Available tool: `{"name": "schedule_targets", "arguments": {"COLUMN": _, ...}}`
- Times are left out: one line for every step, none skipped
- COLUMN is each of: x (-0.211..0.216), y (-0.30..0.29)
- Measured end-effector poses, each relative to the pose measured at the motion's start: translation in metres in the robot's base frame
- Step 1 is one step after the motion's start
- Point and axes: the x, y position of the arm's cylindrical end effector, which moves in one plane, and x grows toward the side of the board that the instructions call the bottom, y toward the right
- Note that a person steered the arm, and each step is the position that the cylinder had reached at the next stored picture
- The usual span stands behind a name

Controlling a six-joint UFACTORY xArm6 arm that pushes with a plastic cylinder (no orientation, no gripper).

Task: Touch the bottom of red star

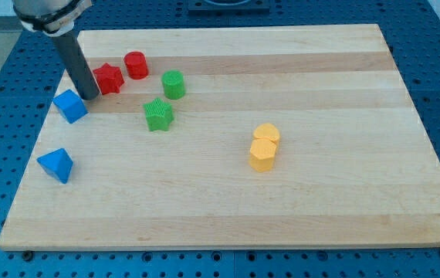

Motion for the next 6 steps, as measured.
{"name": "schedule_targets", "arguments": {"x": -0.027, "y": 0.028}}
{"name": "schedule_targets", "arguments": {"x": -0.03, "y": 0.041}}
{"name": "schedule_targets", "arguments": {"x": 0.002, "y": 0.027}}
{"name": "schedule_targets", "arguments": {"x": 0.028, "y": 0.026}}
{"name": "schedule_targets", "arguments": {"x": 0.04, "y": 0.026}}
{"name": "schedule_targets", "arguments": {"x": 0.015, "y": 0.027}}
